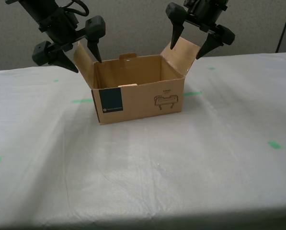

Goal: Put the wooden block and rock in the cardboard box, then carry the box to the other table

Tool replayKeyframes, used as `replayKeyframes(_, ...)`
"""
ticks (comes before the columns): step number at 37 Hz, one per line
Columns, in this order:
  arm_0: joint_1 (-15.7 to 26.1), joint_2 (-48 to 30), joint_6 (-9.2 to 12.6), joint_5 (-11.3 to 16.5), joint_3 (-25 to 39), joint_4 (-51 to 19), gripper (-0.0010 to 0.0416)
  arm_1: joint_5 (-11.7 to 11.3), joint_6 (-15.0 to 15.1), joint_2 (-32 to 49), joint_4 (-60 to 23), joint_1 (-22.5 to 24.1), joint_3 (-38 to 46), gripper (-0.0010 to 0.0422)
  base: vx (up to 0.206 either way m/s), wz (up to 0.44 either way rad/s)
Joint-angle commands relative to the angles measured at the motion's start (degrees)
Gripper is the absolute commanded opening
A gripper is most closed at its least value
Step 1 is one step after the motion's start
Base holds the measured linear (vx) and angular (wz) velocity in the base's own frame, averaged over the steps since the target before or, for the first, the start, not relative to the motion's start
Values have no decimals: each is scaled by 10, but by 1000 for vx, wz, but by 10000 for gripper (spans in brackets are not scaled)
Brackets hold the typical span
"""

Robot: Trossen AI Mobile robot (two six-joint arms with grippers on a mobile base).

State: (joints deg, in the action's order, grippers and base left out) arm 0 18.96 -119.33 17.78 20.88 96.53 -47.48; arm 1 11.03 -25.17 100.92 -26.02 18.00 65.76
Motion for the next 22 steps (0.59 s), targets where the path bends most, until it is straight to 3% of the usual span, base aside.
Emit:
replayKeyframes(1,0,0,-2,-2,0,-5,381,3,2,0,0,0,0,365,0,0)
replayKeyframes(5,0,0,-2,-2,0,-6,382,7,7,0,1,-1,0,384,0,0)
replayKeyframes(10,0,7,-2,-2,0,-10,392,-18,8,-1,2,-1,0,403,0,0)
replayKeyframes(13,0,12,-4,-2,0,-13,394,-20,25,-5,0,-1,0,395,0,0)
replayKeyframes(18,0,20,-6,-2,1,-20,394,-20,25,-19,-6,0,0,394,0,0)
replayKeyframes(22,0,29,-20,-2,1,-28,394,-21,27,-38,-16,0,0,394,0,0)
